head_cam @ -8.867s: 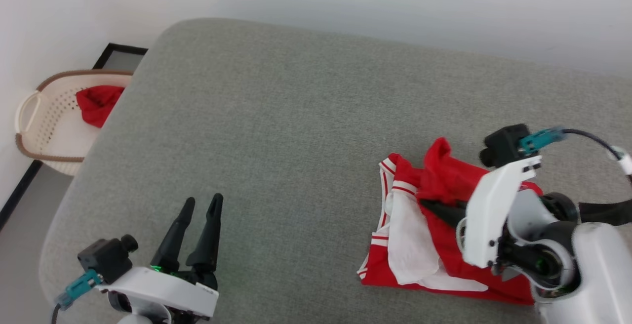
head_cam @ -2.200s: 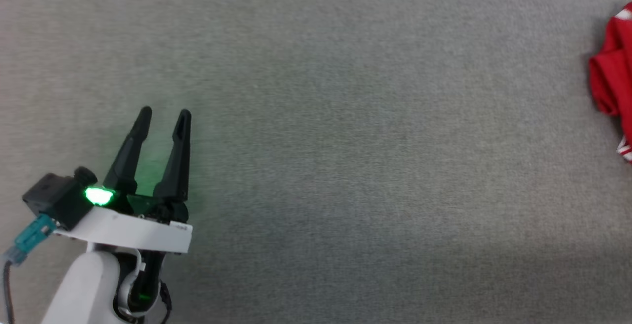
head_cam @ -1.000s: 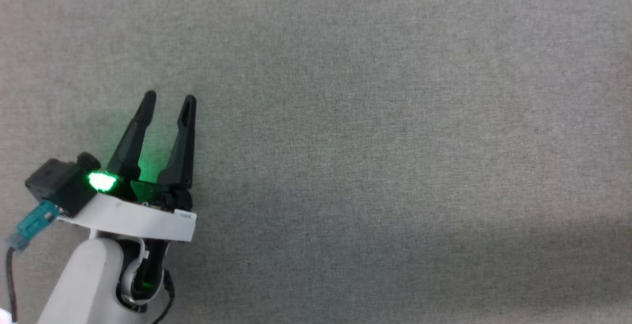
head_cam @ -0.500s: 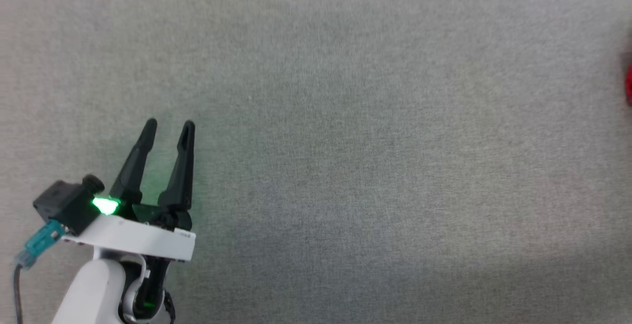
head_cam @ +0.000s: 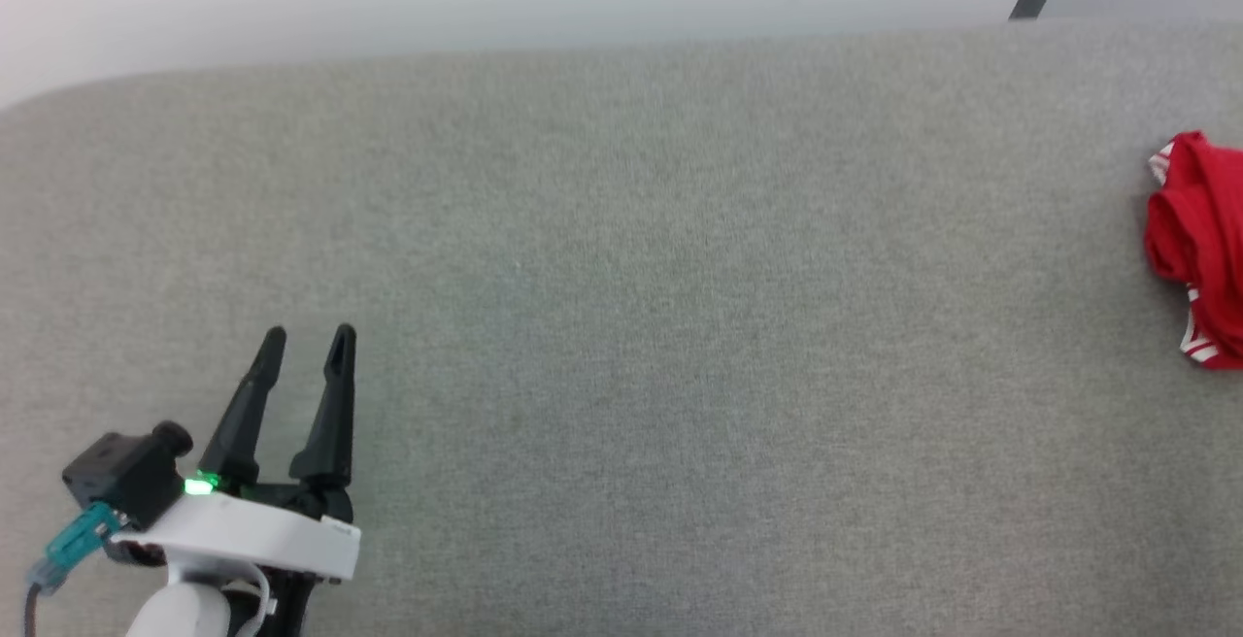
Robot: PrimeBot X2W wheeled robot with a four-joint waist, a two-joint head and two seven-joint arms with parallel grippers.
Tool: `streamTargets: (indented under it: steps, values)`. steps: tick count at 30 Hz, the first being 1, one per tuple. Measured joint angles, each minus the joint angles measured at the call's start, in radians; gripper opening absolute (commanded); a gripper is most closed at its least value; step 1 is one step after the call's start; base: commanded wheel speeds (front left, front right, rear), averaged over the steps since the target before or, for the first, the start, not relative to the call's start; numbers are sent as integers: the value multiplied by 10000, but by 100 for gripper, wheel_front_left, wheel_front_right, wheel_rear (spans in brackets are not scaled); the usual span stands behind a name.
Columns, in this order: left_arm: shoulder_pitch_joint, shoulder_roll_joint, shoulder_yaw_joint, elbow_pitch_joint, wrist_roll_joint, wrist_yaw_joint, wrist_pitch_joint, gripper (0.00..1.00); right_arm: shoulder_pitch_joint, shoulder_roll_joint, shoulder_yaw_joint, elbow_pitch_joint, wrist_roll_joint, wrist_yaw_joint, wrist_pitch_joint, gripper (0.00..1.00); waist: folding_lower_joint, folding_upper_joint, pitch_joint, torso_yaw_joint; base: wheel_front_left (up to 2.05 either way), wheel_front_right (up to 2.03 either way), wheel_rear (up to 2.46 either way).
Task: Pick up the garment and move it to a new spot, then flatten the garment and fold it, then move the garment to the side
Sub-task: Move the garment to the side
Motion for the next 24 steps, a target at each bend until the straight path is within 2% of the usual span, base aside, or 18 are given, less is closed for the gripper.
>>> streamTargets:
  steps: [11,24]
  values:
    - [665,40,422,127,31,0,-2,100,2394,1547,-151,-899,-61,0,-2155,100,0,0,-1164,325,0,0,0]
    - [1522,102,957,-82,144,0,-2,100,3701,2067,-209,-909,2,0,-2694,100,0,1,-1968,1089,0,0,0]
